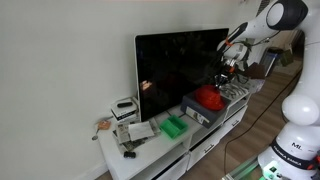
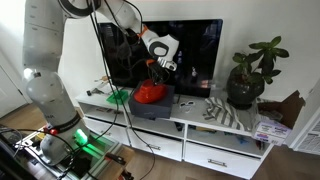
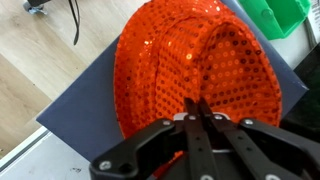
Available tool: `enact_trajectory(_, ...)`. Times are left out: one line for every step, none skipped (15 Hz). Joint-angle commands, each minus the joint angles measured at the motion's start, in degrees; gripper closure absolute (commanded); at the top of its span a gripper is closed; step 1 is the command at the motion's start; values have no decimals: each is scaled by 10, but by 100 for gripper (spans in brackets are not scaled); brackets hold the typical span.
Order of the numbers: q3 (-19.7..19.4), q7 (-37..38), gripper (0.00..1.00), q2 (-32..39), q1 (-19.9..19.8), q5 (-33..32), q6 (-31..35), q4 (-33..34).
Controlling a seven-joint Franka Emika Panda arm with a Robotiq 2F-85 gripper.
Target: Move the orange hat from the box to the table
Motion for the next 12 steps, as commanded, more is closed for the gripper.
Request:
enact_trajectory(-1,2,99,-14,-12,-4,-33,8)
enact_trajectory(-5,3,99,-20,-16,-6,-44,10)
enact_trajectory(-10,4,99,-24,-21,-5,-55,14)
enact_trajectory(-17,8,99,-27,-29,0,-66,23)
enact_trajectory(-24,11,99,-26,-39,6,-79,36)
enact_trajectory(-30,15,99,-24,-49,12,-96,52)
enact_trajectory(-37,19,99,-17,-64,21,-115,75)
enact_trajectory(-44,25,99,-10,-77,28,-130,97)
enact_trajectory(-50,32,99,0,-90,34,-147,122)
enact_trajectory(-55,38,99,10,-104,43,-161,146)
enact_trajectory(-59,46,99,21,-117,53,-170,169)
enact_trajectory(-62,53,99,32,-131,66,-180,191)
